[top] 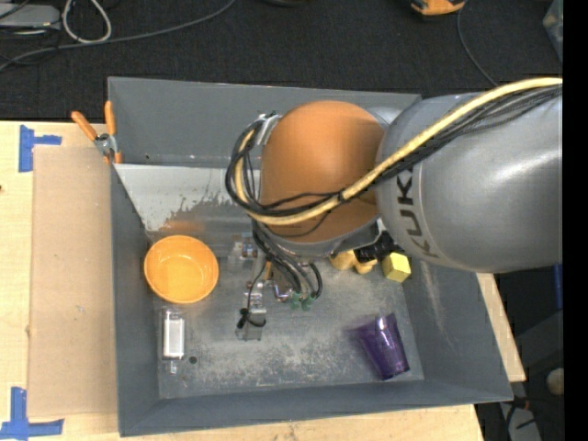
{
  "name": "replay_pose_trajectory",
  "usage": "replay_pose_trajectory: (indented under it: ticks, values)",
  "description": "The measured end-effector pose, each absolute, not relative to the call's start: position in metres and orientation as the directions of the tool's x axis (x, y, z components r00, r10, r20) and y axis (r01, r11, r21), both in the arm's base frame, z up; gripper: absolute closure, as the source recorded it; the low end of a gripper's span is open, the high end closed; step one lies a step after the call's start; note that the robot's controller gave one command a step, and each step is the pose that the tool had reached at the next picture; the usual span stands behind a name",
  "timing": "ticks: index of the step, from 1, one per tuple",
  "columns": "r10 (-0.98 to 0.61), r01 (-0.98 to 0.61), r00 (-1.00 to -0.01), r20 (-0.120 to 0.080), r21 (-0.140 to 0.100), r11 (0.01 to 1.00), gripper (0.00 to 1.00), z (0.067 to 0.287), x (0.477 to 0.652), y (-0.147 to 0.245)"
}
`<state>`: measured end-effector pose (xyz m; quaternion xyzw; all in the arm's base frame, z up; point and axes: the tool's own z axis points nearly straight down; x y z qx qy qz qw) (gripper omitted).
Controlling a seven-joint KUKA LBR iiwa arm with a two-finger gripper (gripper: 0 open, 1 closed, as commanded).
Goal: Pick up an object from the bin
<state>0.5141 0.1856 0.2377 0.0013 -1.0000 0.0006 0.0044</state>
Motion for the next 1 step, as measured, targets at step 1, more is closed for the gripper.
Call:
replay_pose_trajectory:
  ticks: [1]
  values:
    - [0.002,0.002,-1.000,0.002,0.000,1.000,0.00,0.2412,0.5160,0.1842]
